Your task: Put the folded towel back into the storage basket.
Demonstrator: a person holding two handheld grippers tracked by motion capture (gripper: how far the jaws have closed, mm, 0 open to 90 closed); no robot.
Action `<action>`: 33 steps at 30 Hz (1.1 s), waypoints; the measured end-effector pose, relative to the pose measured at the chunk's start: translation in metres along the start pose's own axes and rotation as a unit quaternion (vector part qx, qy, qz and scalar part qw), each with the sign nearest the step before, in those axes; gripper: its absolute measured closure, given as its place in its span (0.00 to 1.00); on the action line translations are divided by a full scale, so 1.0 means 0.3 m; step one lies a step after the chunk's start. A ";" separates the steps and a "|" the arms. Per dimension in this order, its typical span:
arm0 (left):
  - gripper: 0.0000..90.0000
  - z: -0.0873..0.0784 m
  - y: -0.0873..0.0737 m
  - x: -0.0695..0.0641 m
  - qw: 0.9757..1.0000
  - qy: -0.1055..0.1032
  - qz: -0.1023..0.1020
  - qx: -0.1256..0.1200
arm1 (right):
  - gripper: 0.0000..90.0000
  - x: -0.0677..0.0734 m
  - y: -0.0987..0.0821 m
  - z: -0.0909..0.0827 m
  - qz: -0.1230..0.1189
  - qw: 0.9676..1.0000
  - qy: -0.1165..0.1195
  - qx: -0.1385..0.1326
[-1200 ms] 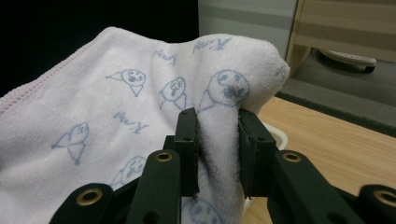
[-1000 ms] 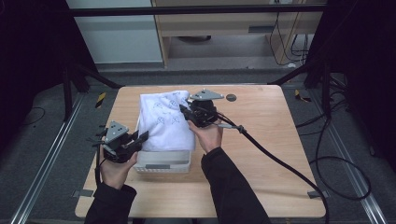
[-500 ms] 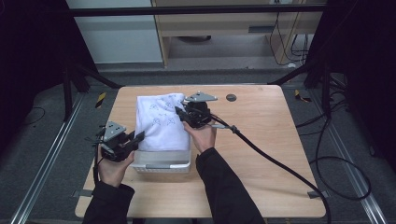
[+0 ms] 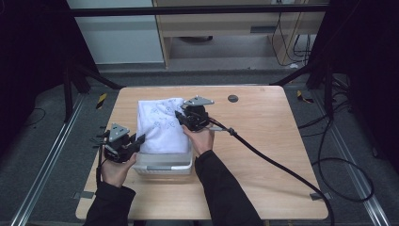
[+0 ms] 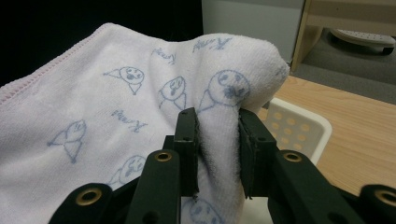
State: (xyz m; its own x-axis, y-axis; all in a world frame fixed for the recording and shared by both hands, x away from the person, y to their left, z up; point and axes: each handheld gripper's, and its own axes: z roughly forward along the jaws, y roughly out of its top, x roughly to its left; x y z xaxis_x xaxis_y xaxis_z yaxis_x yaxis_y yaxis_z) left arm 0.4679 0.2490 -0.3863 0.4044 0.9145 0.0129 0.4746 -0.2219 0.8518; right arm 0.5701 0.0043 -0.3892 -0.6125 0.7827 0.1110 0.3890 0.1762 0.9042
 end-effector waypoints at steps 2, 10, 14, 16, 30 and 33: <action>0.83 0.006 -0.005 0.001 1.000 0.001 -0.002 0.003 | 0.80 0.001 -0.008 0.008 -0.002 1.000 -0.002 0.003; 0.83 0.034 -0.023 0.002 1.000 0.009 0.002 0.015 | 0.79 0.002 -0.033 0.036 -0.009 1.000 -0.010 0.012; 0.83 0.049 -0.033 -0.001 1.000 0.011 0.002 0.022 | 0.79 0.003 -0.044 0.047 -0.011 1.000 -0.014 0.019; 0.83 0.057 -0.038 -0.003 1.000 0.011 0.000 0.024 | 0.79 0.003 -0.051 0.052 -0.015 1.000 -0.017 0.021; 0.83 0.104 -0.065 -0.008 0.999 0.018 0.006 0.050 | 0.78 -0.007 -0.095 0.092 -0.013 0.999 -0.026 0.042; 0.83 0.117 -0.070 -0.009 0.998 0.018 0.006 0.056 | 0.77 -0.012 -0.105 0.104 -0.015 0.998 -0.029 0.050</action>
State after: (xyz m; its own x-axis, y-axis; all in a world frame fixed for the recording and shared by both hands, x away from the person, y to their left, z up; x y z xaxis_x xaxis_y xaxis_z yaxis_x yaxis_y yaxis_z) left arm 0.4843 0.2393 -0.4227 0.3824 0.9230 0.0429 0.5557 -0.2668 0.7874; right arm 0.5814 0.0147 -0.4310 -0.5851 0.8089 0.0585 0.4398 0.2558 0.8609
